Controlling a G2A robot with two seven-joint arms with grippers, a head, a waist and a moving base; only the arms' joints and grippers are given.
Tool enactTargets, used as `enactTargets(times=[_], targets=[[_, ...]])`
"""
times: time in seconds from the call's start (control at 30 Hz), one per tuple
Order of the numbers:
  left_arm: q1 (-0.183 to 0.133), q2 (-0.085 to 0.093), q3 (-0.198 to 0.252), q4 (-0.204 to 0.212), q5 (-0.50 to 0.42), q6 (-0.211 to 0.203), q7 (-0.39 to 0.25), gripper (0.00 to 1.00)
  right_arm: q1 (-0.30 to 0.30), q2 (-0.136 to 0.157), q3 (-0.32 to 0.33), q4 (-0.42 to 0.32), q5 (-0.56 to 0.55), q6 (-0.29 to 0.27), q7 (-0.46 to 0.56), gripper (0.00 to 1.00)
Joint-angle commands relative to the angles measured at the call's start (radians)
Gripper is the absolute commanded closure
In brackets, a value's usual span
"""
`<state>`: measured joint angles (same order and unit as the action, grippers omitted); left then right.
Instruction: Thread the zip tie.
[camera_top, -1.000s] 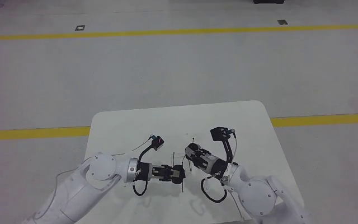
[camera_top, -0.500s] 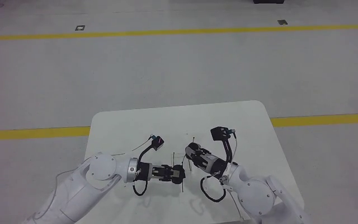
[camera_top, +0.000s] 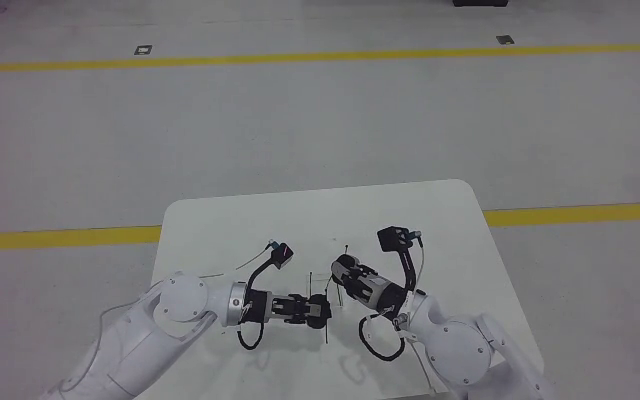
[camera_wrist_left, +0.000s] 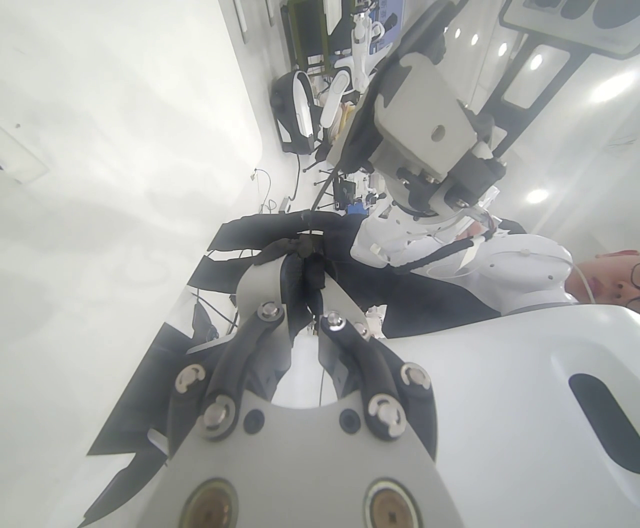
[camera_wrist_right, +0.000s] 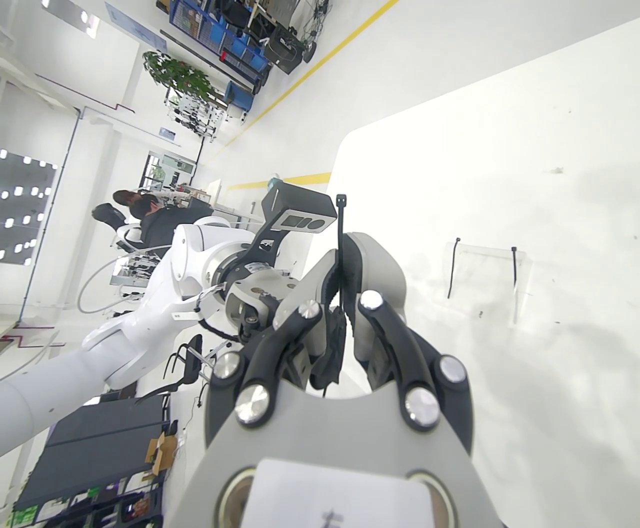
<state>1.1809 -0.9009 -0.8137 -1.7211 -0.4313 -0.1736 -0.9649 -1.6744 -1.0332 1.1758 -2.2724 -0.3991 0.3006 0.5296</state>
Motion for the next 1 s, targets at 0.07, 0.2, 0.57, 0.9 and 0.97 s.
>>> enactTargets(times=[0.07, 0.2, 0.57, 0.9, 0.97], targets=[[0.0, 0.0, 0.0, 0.0, 0.0, 0.0, 0.0, 1.0, 0.0, 0.0, 0.0, 0.003, 0.001, -0.004, -0.006, 1.0], [0.0, 0.0, 0.0, 0.0, 0.0, 0.0, 0.0, 1.0, -0.008, -0.002, -0.003, 0.006, -0.006, -0.017, -0.025, 1.0], [0.0, 0.0, 0.0, 0.0, 0.0, 0.0, 0.0, 1.0, -0.013, -0.007, -0.012, 0.011, -0.018, -0.023, -0.034, 1.0], [0.0, 0.0, 0.0, 0.0, 0.0, 0.0, 0.0, 1.0, -0.021, -0.01, -0.005, 0.009, -0.013, -0.023, -0.045, 1.0], [0.0, 0.0, 0.0, 0.0, 0.0, 0.0, 0.0, 1.0, -0.028, -0.01, 0.001, 0.004, -0.01, -0.028, -0.048, 1.0]])
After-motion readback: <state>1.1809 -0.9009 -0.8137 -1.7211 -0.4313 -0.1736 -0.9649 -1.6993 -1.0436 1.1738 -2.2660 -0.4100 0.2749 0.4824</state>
